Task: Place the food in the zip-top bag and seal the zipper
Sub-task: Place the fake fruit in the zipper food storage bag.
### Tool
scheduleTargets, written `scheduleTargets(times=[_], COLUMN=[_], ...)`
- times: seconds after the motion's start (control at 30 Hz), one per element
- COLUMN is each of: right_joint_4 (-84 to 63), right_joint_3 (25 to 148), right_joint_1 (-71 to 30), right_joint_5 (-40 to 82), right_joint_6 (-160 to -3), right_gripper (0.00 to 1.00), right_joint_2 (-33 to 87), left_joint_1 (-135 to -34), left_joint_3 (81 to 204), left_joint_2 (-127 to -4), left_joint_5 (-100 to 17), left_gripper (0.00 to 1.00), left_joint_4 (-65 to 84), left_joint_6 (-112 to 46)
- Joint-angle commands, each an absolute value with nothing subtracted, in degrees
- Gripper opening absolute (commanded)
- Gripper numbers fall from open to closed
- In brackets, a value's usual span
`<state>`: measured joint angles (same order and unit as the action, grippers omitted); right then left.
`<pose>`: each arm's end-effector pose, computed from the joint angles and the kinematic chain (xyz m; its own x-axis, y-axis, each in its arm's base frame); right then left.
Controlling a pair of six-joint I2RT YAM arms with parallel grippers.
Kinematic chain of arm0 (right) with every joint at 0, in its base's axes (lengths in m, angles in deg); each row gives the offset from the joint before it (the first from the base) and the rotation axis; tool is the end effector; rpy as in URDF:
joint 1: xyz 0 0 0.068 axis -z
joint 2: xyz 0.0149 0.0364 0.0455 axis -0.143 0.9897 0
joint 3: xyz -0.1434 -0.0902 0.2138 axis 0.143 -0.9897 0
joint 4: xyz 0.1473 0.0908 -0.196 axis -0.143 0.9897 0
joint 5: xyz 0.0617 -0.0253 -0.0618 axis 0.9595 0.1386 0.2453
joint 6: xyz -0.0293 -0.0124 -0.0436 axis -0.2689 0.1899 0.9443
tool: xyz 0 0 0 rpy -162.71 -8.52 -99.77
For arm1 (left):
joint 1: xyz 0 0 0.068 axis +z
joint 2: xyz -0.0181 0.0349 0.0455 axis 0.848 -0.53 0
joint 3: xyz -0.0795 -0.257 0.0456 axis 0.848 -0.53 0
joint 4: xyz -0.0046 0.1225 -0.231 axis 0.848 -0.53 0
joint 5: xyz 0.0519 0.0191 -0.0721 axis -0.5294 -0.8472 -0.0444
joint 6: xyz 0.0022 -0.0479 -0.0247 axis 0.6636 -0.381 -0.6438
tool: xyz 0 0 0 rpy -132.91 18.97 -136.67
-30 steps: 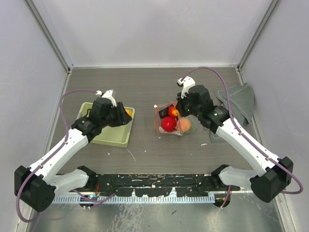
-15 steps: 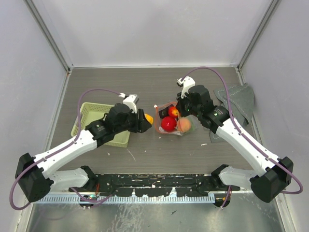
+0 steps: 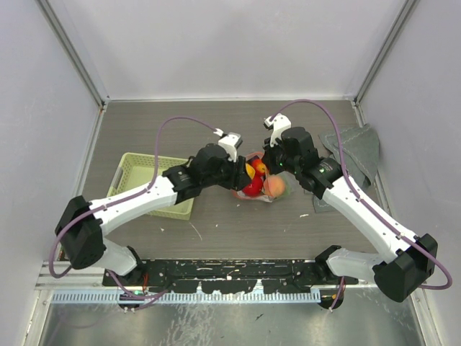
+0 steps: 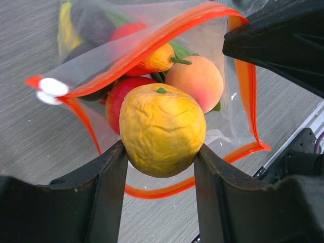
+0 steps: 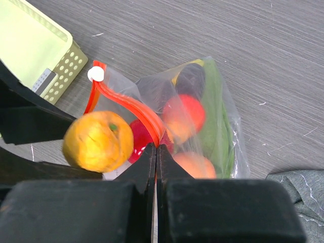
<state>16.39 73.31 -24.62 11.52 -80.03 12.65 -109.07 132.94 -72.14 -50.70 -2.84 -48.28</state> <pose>0.2171 0.1390 0.3411 -0.4839 -0.2068 -0.8503 -0.4815 0.8743 0.0614 0.2078 -0.2565 0.2969 -0.6202 0.0585 -0.7823 0.5513 0.7419 -0.3816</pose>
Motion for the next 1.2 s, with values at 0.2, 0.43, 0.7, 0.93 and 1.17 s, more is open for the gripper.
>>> scheduleTargets(times=[0.2,0.43,0.7,0.93,1.17], right_joint_4=[13.5,13.2,13.1,12.9,12.9], right_joint_3=[74.4,74.1,73.7,73.7,73.6], right_joint_1=[-24.8,-24.8,-24.8,-24.8,-24.8], right_joint_5=[12.4,12.5,12.4,12.8,12.8], right_joint_6=[-79.9,-79.9,-79.9,-80.0,-80.1], right_gripper=[0.00,0.00,0.00,0.00,0.00], right_joint_2=[10.9,10.9,10.4,10.3,10.2], left_joint_1=[-111.7,-113.6,-114.0,-114.1,-114.1], left_joint_3=[140.1,142.1,142.2,140.9,138.9], left_joint_2=[-80.0,-83.7,-82.7,-79.2,-72.2], left_joint_5=[-50.8,-51.0,-51.9,-52.4,-55.0], left_gripper=[0.41,0.51,0.70,0.78,0.81], left_joint_4=[-0.7,-1.3,-3.0,-4.3,-8.2], left_joint_6=[-45.1,-44.1,-44.1,-44.9,-46.3])
